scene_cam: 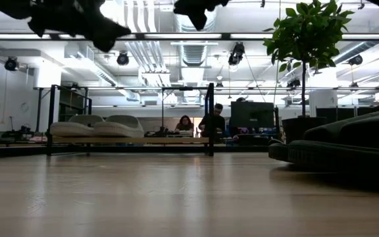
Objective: Pick and place slides into the shelf
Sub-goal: Put the top black slides on the shelf
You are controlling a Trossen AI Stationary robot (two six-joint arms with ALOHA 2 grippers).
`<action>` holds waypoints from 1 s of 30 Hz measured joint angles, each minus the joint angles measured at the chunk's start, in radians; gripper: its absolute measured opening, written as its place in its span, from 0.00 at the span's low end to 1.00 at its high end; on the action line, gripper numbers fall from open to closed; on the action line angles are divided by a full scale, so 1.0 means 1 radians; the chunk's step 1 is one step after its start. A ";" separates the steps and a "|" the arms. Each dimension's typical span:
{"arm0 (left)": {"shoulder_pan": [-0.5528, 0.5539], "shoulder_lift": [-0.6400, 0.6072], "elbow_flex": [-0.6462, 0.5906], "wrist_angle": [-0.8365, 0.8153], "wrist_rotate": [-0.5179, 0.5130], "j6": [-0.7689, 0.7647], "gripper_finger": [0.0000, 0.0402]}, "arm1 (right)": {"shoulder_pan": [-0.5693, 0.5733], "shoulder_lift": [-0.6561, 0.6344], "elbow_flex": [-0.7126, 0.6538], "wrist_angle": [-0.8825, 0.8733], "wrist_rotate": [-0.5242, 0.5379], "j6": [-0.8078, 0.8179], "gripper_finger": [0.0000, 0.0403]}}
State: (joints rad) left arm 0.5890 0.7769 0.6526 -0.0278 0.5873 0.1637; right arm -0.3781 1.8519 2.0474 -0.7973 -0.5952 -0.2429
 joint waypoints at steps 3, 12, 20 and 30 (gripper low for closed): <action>-0.076 -0.074 -0.002 0.031 -0.209 -0.048 0.03 | 0.016 -0.025 -0.016 0.005 0.072 -0.020 0.17; -0.481 -0.189 -0.096 0.071 -0.632 -0.021 0.02 | -0.011 -0.165 -0.203 0.188 0.139 0.001 0.16; -0.726 -0.250 -0.126 -0.001 -0.851 0.107 0.00 | -0.012 -0.351 -0.479 0.395 0.164 0.034 0.16; -0.728 -0.554 -0.172 -0.180 -0.717 0.080 0.00 | 0.070 -0.597 -0.780 0.601 0.399 0.076 0.16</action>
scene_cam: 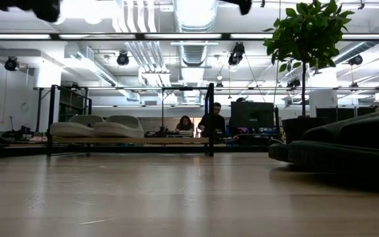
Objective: Pick and place slides into the shelf
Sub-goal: Put the top black slides on the shelf
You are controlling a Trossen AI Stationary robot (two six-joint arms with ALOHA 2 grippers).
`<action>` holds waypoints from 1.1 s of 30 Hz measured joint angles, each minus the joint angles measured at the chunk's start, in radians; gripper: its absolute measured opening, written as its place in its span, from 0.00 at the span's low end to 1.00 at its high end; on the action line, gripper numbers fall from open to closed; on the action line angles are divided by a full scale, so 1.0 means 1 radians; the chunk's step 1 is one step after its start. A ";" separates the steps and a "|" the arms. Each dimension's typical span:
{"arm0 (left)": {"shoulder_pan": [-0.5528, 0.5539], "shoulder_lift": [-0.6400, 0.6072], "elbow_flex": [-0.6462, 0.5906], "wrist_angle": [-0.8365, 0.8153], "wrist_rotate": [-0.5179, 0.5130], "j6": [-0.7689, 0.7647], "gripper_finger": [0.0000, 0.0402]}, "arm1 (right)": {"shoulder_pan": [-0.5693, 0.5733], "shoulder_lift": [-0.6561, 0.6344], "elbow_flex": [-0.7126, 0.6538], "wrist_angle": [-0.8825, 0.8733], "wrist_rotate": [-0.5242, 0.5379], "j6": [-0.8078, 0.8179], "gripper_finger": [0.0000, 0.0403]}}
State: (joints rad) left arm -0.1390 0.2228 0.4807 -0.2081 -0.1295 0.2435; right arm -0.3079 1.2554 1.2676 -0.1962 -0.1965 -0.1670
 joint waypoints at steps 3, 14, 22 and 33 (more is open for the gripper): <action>0.000 -0.079 -0.015 -0.022 0.025 -0.029 0.00 | 0.044 -0.061 -0.072 0.038 0.097 -0.013 0.16; 0.000 -0.133 -0.096 -0.046 0.018 -0.056 0.00 | 0.100 -0.126 -0.270 0.170 0.123 0.094 0.16; 0.000 -0.085 -0.096 -0.027 0.009 -0.056 0.00 | 0.111 -0.131 -0.391 0.280 0.121 0.093 0.16; 0.000 -0.055 -0.113 -0.009 -0.021 -0.034 0.00 | 0.175 -0.313 -0.685 0.503 0.112 0.113 0.16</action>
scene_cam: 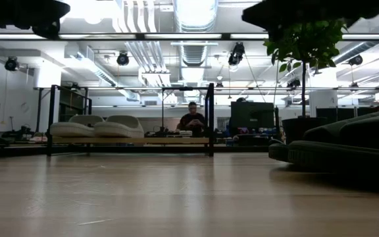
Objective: Pick and place slides into the shelf
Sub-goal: Put the top black slides on the shelf
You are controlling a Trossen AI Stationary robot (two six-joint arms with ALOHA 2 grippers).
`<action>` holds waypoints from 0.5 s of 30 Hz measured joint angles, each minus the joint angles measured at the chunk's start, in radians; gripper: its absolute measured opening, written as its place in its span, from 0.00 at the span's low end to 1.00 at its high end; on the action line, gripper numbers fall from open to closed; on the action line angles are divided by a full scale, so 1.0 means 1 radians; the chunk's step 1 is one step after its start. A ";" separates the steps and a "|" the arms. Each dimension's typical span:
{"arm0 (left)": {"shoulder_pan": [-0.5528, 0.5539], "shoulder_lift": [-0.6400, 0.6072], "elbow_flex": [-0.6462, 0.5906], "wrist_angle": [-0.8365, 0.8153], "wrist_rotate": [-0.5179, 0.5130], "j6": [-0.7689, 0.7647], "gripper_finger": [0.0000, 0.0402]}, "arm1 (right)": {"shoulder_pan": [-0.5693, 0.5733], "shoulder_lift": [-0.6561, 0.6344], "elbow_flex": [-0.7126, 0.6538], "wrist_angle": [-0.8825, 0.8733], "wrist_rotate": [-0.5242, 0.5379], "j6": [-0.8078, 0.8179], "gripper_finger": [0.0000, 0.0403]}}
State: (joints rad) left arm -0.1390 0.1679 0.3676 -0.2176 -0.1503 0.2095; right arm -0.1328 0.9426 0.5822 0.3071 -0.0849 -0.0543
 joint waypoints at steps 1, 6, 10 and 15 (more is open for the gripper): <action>0.000 -0.001 0.000 0.010 -0.002 0.009 0.00 | 0.010 -0.013 -0.023 0.006 0.000 0.005 0.16; 0.000 -0.006 0.000 0.024 -0.005 0.012 0.00 | 0.061 -0.059 -0.078 -0.028 -0.004 0.083 0.16; 0.000 -0.007 -0.002 0.024 -0.005 0.012 0.00 | 0.094 -0.077 -0.089 -0.124 -0.031 0.115 0.16; 0.000 -0.006 -0.003 0.023 -0.015 0.014 0.00 | 0.138 -0.071 -0.116 -0.144 -0.085 0.126 0.16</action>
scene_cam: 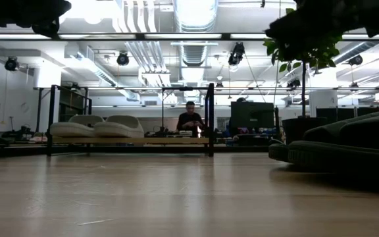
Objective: Pick and place slides into the shelf
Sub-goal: Put the top black slides on the shelf
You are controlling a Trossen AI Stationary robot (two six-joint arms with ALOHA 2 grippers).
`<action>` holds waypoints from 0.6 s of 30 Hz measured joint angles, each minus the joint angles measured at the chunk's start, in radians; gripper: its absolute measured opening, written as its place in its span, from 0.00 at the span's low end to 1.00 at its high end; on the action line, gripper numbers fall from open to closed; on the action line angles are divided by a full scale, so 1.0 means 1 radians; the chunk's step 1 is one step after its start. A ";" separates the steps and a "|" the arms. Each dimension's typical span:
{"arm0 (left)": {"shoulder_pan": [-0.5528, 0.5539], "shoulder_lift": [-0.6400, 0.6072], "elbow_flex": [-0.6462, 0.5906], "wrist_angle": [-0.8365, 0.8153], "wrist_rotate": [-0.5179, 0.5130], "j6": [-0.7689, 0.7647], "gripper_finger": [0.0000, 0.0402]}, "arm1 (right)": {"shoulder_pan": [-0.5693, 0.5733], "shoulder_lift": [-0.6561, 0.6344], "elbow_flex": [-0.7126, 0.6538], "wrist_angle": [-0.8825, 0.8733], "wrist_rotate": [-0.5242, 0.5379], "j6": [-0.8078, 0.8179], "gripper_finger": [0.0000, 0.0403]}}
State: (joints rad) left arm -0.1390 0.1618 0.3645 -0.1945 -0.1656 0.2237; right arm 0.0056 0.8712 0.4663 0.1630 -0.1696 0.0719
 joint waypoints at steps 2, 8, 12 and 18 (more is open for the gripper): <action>0.000 0.000 0.000 -0.001 -0.001 0.000 0.00 | 0.013 0.027 -0.006 0.006 -0.024 0.000 0.16; 0.000 -0.002 0.000 0.004 -0.001 0.000 0.00 | 0.016 0.126 -0.003 0.013 -0.021 -0.029 0.16; 0.000 -0.005 -0.001 0.004 -0.001 0.000 0.00 | 0.016 0.184 -0.002 0.017 -0.021 -0.148 0.16; 0.000 -0.004 -0.038 0.071 -0.007 0.003 0.00 | 0.016 0.190 0.020 -0.001 -0.024 0.002 0.16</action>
State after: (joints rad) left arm -0.1387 0.1577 0.3266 -0.1233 -0.1725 0.2263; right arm 0.0216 1.0615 0.4858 0.1621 -0.1935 0.0741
